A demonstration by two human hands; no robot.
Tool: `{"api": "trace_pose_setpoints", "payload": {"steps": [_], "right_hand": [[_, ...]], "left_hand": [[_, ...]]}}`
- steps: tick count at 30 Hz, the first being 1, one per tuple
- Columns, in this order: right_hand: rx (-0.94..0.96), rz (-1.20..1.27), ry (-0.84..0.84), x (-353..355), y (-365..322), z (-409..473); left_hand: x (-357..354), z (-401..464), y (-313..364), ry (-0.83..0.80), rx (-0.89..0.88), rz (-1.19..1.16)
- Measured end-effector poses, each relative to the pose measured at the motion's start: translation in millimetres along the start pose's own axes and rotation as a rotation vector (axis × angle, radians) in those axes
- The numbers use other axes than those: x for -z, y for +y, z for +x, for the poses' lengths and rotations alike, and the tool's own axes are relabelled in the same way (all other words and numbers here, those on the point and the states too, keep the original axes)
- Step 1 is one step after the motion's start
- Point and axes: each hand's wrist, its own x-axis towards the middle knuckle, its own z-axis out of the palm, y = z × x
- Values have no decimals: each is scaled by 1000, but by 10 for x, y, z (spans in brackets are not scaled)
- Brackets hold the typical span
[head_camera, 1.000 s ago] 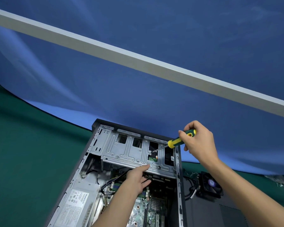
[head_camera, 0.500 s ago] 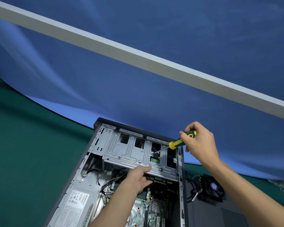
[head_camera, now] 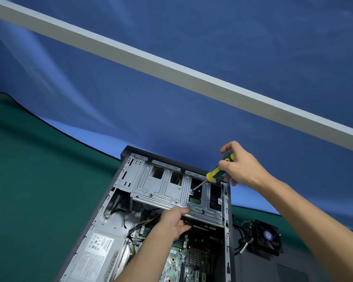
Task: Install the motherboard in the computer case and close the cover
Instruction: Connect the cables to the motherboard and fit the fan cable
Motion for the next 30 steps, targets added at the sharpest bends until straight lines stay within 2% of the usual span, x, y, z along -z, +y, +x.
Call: {"api": "trace_pose_setpoints", "payload": {"steps": [3,7,12,15,19,22,25,28,30], "right_hand": [[55,-99,14,-52,-73,-23],[27,-501,147,-97,-182,-15],[-11,-367,-88,-17,-327,40],[4,-539,-1,-53,-392,40],[-12,-438,-112,-125,-469,18],[-29,-592,20,-167,-506,14],[-57,-465,-128,-169,-544,14],[-56,-545,-58,-142,-531,-5],[-52,-493,-101,-147,-520,-12]], "left_hand": [[7,18,-3,3,-19,-3],[13,9,13,5,-11,-16],[23,27,13,-17,-2,-23],[19,21,9,-22,-10,-19],[3,16,15,26,-26,31],[-7,-12,10,36,-32,42],[0,-52,16,35,-43,31],[-6,-58,8,33,-54,33],[0,-70,11,32,-59,32]]}}
